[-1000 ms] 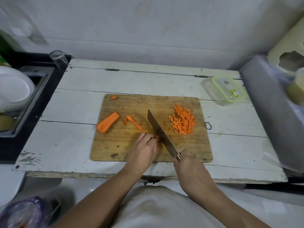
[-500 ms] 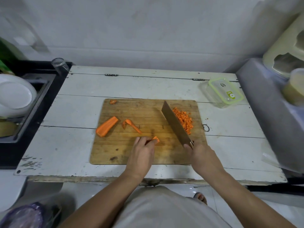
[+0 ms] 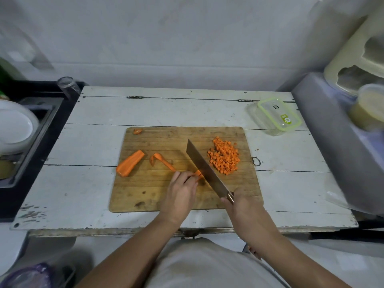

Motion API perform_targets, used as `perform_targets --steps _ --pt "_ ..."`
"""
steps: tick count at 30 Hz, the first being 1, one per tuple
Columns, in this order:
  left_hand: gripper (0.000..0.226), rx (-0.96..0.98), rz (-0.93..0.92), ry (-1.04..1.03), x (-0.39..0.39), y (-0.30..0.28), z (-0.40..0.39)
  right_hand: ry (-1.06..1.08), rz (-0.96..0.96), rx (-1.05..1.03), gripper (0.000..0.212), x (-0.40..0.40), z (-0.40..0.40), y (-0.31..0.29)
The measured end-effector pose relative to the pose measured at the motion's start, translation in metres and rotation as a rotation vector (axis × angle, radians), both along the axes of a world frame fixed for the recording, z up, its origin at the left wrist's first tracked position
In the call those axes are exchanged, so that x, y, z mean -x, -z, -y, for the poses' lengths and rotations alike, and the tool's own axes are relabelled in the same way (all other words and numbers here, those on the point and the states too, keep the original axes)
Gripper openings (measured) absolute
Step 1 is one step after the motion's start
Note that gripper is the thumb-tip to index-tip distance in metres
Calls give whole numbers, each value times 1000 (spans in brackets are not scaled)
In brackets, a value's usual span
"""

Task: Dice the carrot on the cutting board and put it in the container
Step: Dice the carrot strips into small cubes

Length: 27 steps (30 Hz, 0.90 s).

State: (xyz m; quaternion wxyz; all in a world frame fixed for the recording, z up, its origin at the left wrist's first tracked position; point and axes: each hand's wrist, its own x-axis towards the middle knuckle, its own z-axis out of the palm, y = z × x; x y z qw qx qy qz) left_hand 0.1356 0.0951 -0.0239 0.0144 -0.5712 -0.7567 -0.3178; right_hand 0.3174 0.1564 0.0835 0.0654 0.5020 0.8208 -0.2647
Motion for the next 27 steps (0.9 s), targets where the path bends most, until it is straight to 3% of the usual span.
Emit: perform_targets --steps 7,15,27 --pt "18 -5 0 23 2 1 -1 -60 84 -68 29 22 2 9" --pt "29 28 -2 70 5 -1 8 92 -42 -18 32 23 -15 7" --pt "24 -4 20 49 2 1 6 -70 69 -87 33 15 1 8"
